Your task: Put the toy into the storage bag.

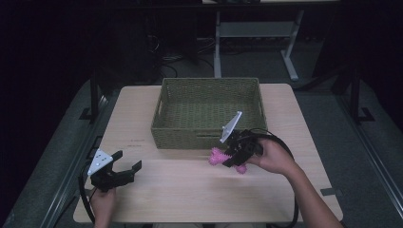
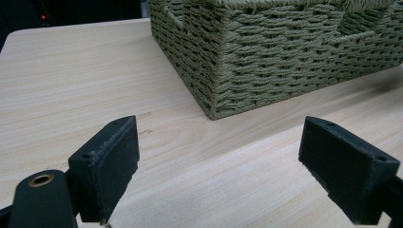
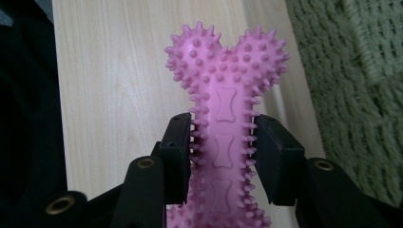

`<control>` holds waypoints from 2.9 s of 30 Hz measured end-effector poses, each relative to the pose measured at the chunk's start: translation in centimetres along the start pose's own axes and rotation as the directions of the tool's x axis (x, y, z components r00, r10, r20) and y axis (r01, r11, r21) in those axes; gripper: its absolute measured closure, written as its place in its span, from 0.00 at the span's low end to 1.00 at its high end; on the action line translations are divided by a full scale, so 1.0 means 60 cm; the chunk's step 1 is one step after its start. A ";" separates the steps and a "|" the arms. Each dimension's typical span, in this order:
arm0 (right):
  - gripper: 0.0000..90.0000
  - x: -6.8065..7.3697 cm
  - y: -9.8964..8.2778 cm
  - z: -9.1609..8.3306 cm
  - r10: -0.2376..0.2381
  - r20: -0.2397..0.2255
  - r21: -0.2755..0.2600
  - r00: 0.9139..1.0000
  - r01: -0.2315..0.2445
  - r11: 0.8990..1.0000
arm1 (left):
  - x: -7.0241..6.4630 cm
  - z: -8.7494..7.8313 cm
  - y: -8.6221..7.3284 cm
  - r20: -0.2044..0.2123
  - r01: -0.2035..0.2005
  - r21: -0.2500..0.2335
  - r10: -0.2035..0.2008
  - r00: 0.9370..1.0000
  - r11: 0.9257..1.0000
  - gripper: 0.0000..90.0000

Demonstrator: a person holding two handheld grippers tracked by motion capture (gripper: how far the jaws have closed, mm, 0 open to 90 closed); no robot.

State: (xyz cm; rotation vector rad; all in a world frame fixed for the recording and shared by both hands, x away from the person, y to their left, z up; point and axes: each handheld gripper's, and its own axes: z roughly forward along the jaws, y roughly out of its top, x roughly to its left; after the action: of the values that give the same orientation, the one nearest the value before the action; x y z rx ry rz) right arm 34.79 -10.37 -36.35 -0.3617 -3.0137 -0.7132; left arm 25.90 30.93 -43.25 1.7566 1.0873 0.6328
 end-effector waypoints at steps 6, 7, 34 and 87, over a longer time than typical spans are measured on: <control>0.65 -0.007 0.004 -0.016 0.003 -0.001 -0.011 1.000 -0.003 1.000 | 0.000 0.000 0.000 0.000 0.000 0.001 0.000 1.000 1.000 0.14; 0.65 -0.008 0.005 -0.018 -0.001 0.000 -0.014 1.000 0.001 1.000 | 0.000 0.000 0.000 0.000 -0.001 0.001 0.001 1.000 1.000 0.14; 0.65 -0.042 0.025 -0.061 0.005 0.004 -0.024 1.000 -0.005 1.000 | -0.001 0.001 0.001 0.003 -0.002 -0.001 0.002 1.000 1.000 0.14; 0.65 -0.108 0.074 -0.110 0.012 0.020 -0.026 1.000 -0.011 1.000 | -0.002 0.001 0.002 0.005 -0.002 -0.003 0.002 1.000 1.000 0.14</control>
State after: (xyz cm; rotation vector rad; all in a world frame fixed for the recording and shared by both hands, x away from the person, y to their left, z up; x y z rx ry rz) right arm 41.89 -10.89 -28.97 -0.3890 -3.0212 -0.7535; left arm 25.92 30.80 -43.17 1.7560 1.0806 0.6302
